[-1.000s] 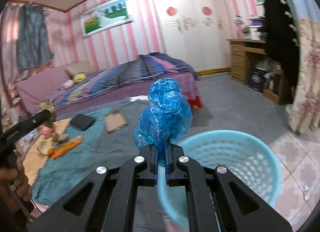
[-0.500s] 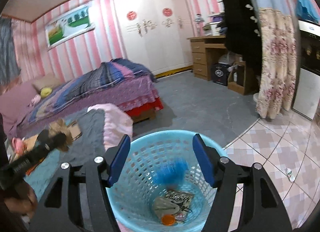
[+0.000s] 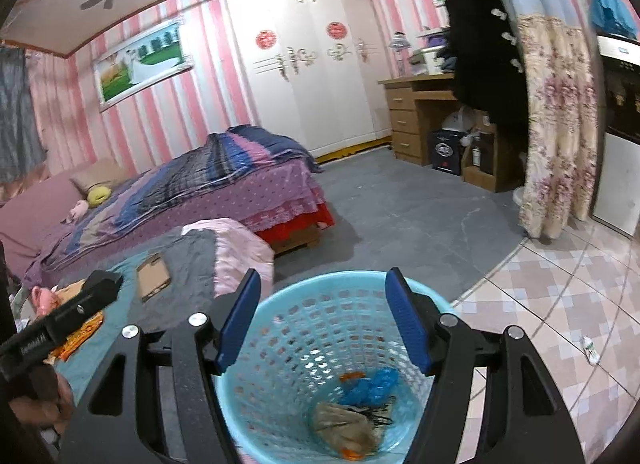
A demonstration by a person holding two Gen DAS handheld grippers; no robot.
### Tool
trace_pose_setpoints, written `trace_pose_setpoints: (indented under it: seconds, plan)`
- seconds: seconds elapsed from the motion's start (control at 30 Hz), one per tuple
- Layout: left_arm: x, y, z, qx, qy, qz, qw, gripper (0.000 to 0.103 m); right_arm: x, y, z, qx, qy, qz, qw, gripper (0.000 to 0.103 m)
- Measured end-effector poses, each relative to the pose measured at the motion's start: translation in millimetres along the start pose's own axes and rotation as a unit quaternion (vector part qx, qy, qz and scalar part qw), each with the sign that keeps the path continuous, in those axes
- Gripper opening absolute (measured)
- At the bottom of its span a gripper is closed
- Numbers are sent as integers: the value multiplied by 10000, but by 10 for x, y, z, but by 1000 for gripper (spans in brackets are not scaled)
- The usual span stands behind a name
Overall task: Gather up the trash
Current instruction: 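Open the right tool to drop the blue bag while the left tool drops the paper, then move both open tools back to the remaining items on the bed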
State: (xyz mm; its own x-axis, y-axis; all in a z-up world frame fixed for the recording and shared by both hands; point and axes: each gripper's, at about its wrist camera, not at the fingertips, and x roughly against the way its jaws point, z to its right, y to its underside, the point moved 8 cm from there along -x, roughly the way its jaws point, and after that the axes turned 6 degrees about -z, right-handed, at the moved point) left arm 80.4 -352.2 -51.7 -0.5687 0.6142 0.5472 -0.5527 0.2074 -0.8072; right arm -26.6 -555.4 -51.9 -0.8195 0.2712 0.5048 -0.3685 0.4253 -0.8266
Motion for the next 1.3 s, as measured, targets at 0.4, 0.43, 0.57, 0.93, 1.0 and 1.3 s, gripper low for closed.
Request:
trace_pose_setpoints:
  seconds: [0.4, 0.43, 0.57, 0.93, 1.0, 1.3]
  plan:
    - [892, 79, -1715, 589, -1493, 191, 9869, 78, -172, 263, -1478, 793, -1328, -410, 9871, 65]
    - [955, 99, -1834, 636, -1581, 192, 9852, 78, -173, 294, -1569, 835, -1370, -426, 9861, 65]
    - [1194, 191, -2237, 736, -1887, 194, 9791, 78, -172, 473, -2152, 1129, -1727, -543, 9770, 65]
    - [1595, 370, -3066, 1319, -2260, 242, 9649, 78, -226, 717, -3496, 1857, -2301, -960, 9504, 65]
    - [1613, 380, -3141, 1325, -2328, 233, 9632, 78, -258, 737, -3754, 2072, -2368, -974, 9442, 66]
    - [1577, 450, -3321, 1196, -2627, 169, 9573, 78, -450, 1077, -3926, 2347, -2419, -837, 9378, 70]
